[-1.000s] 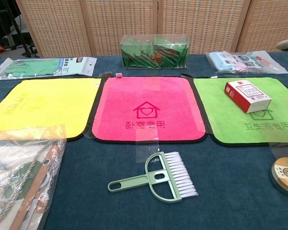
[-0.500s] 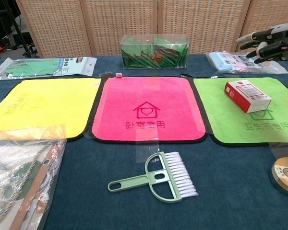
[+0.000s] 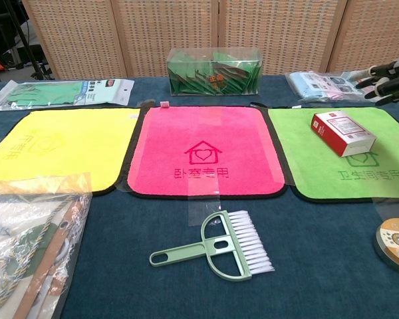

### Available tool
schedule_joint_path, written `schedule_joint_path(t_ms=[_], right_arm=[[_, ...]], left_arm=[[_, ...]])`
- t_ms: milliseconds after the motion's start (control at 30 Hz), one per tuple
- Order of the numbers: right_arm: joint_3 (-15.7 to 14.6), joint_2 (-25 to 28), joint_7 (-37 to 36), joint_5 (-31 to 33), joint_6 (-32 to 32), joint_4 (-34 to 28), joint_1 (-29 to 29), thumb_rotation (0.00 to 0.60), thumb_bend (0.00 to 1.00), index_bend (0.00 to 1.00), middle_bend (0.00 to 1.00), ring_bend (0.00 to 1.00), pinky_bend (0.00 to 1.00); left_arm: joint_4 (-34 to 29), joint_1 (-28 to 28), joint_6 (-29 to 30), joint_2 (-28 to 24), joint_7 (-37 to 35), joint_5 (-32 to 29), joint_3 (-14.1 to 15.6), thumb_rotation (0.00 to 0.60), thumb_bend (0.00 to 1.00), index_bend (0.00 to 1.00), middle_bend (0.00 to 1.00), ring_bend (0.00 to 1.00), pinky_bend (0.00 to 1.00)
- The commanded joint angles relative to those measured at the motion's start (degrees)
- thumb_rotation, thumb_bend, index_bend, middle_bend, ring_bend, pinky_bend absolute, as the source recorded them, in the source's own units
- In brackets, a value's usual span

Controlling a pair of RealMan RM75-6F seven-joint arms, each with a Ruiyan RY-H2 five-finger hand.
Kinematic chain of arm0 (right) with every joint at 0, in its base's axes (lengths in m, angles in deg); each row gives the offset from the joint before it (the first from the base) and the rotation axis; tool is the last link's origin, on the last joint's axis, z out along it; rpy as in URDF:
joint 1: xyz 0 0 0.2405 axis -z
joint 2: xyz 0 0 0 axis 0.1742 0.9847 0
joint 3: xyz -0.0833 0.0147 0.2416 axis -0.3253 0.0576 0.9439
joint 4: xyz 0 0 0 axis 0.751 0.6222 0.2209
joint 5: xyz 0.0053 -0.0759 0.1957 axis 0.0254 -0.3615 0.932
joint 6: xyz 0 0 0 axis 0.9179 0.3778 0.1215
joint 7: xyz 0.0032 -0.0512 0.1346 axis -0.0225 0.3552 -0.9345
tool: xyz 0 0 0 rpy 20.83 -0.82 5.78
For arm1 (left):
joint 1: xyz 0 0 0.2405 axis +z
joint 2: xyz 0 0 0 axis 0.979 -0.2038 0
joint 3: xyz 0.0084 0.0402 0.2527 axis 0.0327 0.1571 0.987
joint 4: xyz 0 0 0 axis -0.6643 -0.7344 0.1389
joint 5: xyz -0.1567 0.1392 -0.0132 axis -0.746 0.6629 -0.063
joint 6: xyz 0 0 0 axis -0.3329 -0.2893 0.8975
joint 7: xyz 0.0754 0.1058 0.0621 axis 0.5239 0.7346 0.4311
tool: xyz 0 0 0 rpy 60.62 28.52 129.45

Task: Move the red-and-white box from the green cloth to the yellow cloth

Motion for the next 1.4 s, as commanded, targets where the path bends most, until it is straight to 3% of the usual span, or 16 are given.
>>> schedule_joint_path(t_ms=[33, 700, 1400], right_arm=[[-0.31, -0.31, -0.89, -0.62, -0.86, 0.96, 0.59, 0.600, 1.00, 0.06, 0.00, 0.00, 0.00], [-0.85, -2.78, -5.18, -6.40, -3.49, 2.15, 2.97, 0.600, 1.00, 0.06, 0.00, 0.00, 0.00], [-2.47, -5.14, -2.78, -7.65, -0.54, -3.18, 1.00, 0.600, 1.00, 0.06, 0.00, 0.00, 0.00]], left_arm=[[-0.01, -0.03, -0.08, 0.04, 0.10, 0.09, 0.11, 0.600, 0.34, 0.00, 0.00, 0.00, 0.00], [-0.07, -0.29, 0.38, -0.32, -0.81, 2.27, 1.16, 0.600, 0.34, 0.00, 0.00, 0.00, 0.00], [-0.14, -0.53, 0.18, -0.59, -2.13, 3.06, 1.89, 0.600, 0.34, 0.00, 0.00, 0.00, 0.00]])
